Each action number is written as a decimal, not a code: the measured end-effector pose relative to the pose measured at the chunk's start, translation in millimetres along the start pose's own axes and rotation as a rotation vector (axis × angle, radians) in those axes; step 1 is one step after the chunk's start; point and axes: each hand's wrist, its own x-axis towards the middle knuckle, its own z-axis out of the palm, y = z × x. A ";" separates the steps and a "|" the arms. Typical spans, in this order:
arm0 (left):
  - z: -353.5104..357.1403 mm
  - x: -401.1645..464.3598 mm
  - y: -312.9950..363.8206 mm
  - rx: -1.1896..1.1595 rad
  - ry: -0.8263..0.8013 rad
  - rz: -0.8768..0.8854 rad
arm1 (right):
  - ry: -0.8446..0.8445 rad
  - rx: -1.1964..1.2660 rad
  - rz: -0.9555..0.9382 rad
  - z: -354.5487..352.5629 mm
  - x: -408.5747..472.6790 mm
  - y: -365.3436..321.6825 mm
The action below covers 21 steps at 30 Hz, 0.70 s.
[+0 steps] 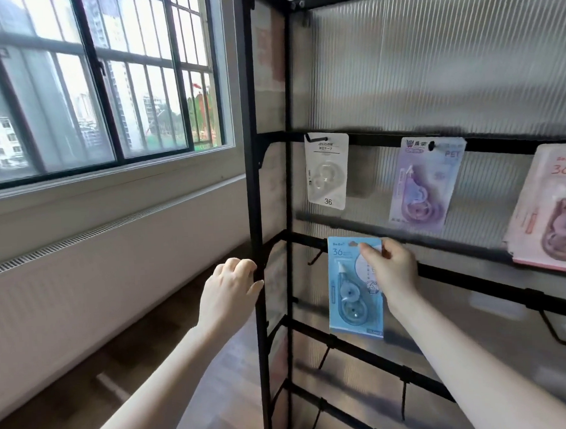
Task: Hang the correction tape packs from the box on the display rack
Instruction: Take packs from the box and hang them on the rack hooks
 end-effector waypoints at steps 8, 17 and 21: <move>7.6 -2.8 -32.0 0.015 -0.041 -0.030 | -0.102 -0.069 0.022 51.5 -8.6 12.4; 22.8 5.9 -51.5 0.016 -0.073 -0.053 | -0.151 -0.161 0.058 79.1 -3.0 35.4; 31.4 11.7 -58.8 0.021 -0.103 -0.077 | -0.142 -0.225 0.058 83.4 2.9 44.2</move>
